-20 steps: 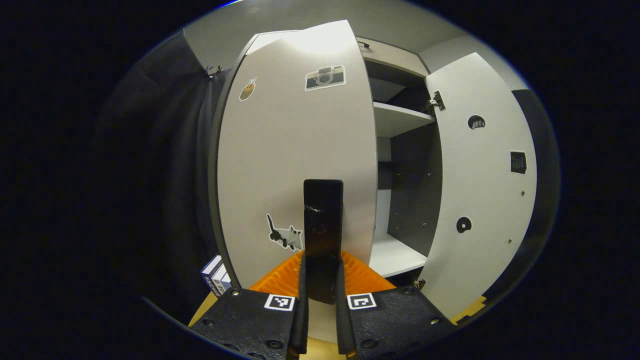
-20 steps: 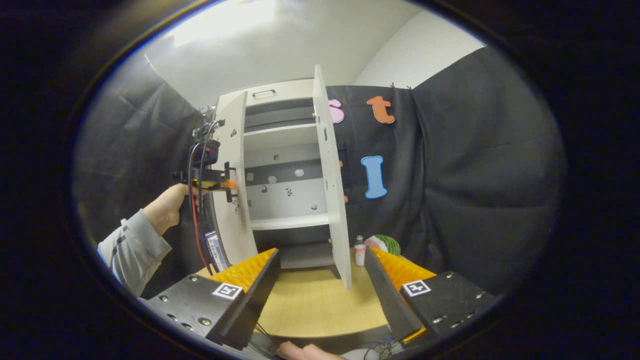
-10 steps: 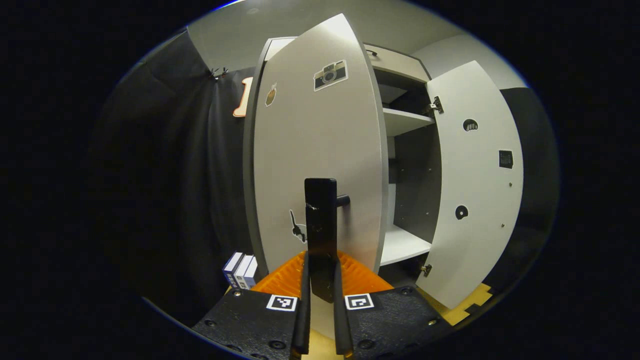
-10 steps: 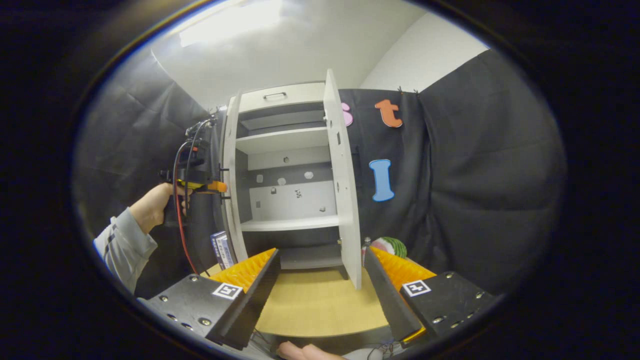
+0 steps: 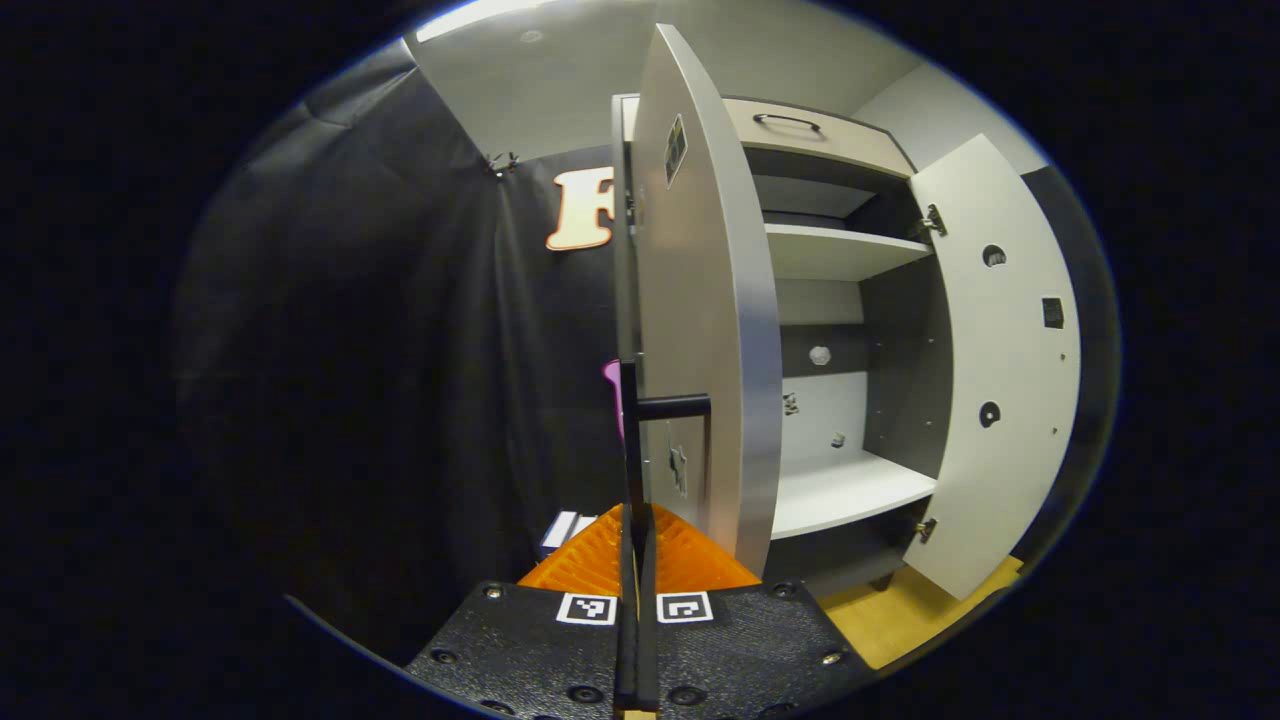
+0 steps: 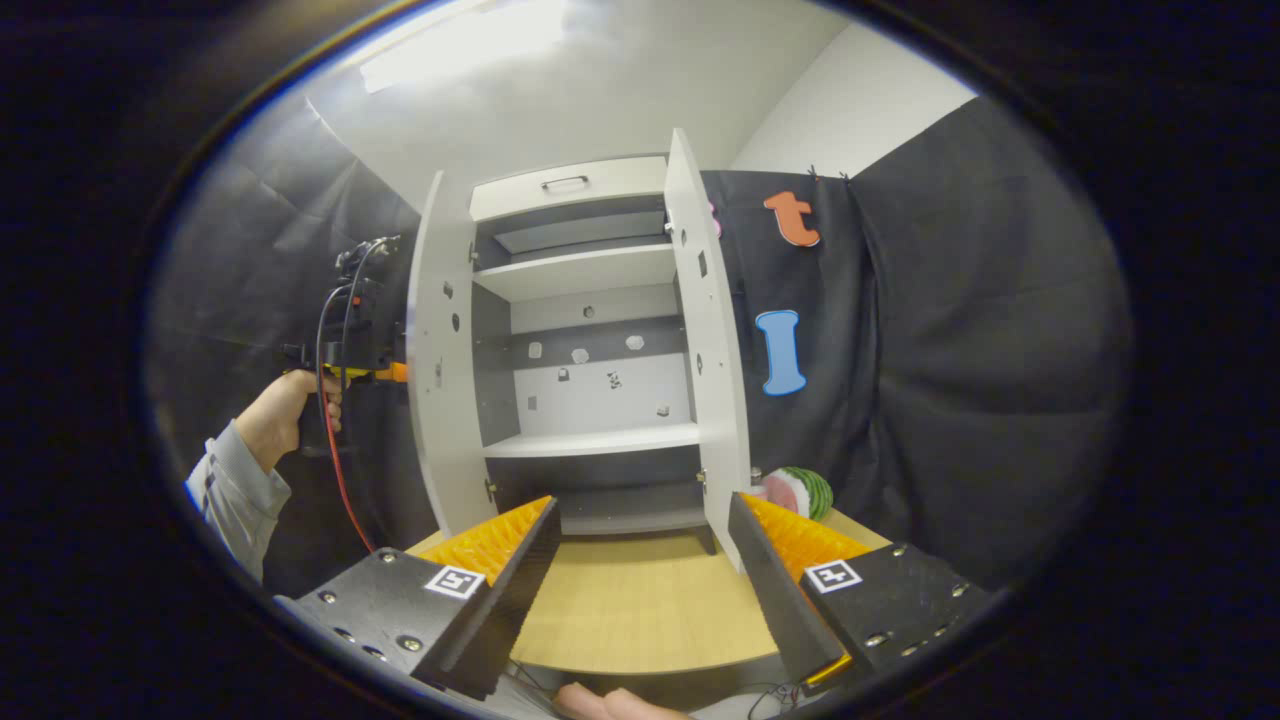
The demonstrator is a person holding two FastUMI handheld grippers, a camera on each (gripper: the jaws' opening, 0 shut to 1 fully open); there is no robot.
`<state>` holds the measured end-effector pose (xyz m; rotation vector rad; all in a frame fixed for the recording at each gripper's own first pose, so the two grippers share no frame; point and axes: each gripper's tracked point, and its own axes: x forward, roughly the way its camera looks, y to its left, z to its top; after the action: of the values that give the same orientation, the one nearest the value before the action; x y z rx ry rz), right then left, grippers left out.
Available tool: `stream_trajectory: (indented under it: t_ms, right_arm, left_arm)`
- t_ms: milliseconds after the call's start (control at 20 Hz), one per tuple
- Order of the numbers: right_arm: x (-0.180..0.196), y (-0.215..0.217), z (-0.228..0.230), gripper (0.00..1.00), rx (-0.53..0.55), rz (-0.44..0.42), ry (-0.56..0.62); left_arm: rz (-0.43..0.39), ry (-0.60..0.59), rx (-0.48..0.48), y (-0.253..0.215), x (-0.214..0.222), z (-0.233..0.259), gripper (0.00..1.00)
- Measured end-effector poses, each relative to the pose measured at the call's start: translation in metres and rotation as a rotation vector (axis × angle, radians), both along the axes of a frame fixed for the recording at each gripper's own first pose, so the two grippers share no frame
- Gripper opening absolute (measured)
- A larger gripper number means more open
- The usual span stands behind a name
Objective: Open the right door of the double-door shoe cabinet with the right hand, and open the left door with the left hand.
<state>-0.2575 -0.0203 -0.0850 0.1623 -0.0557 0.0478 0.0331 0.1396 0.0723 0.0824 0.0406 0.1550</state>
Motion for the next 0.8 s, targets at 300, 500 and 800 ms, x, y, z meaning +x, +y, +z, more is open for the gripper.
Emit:
stream_trajectory:
  t_ms: [300, 500, 800]
  right_arm:
    - [0.009, 0.006, -0.01, 1.0, 0.008, -0.006, 0.022]
    - [0.008, 0.008, -0.01, 1.0, -0.015, -0.012, 0.023]
    - [0.01, 0.012, -0.016, 0.97, -0.046, -0.012, 0.025]
  left_arm:
    - [-0.121, 0.008, 0.011, 0.018, -0.001, -0.011, 0.01]
    - [-0.155, -0.027, -0.054, 0.015, -0.002, -0.007, 0.0]
    - [-0.074, -0.027, -0.037, 0.013, -0.029, -0.012, 0.0]
